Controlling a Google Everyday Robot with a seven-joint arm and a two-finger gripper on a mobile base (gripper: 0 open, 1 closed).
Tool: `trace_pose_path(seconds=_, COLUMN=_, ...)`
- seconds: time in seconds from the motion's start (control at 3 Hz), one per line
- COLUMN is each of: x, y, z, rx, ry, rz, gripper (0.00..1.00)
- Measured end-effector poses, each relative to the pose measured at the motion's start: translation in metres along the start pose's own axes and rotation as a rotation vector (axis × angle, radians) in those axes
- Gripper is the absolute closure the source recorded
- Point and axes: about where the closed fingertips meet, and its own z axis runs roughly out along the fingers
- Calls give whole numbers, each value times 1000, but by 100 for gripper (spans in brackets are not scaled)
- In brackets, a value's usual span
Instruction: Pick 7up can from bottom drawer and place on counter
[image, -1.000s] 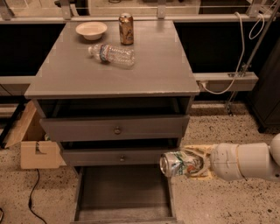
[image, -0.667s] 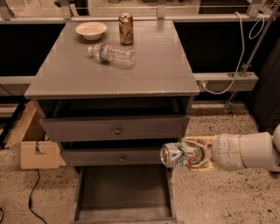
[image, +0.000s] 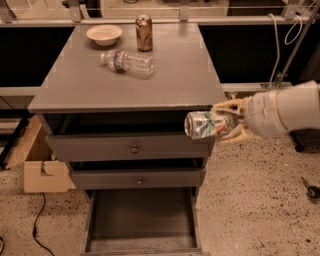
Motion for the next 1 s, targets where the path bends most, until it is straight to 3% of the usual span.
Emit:
trace_pose_path(seconds=0.33, x=4, y=-58, z=-1, rx=-16, ry=51, rz=47, gripper=100)
trace_pose_path(seconds=0.67, x=9, y=-118, z=22, rx=-75, ry=72, rz=114, gripper=100)
trace_pose_path(seconds=1.0, x=8, y=-147, z=46, rx=-122, ry=59, rz=144, gripper=100)
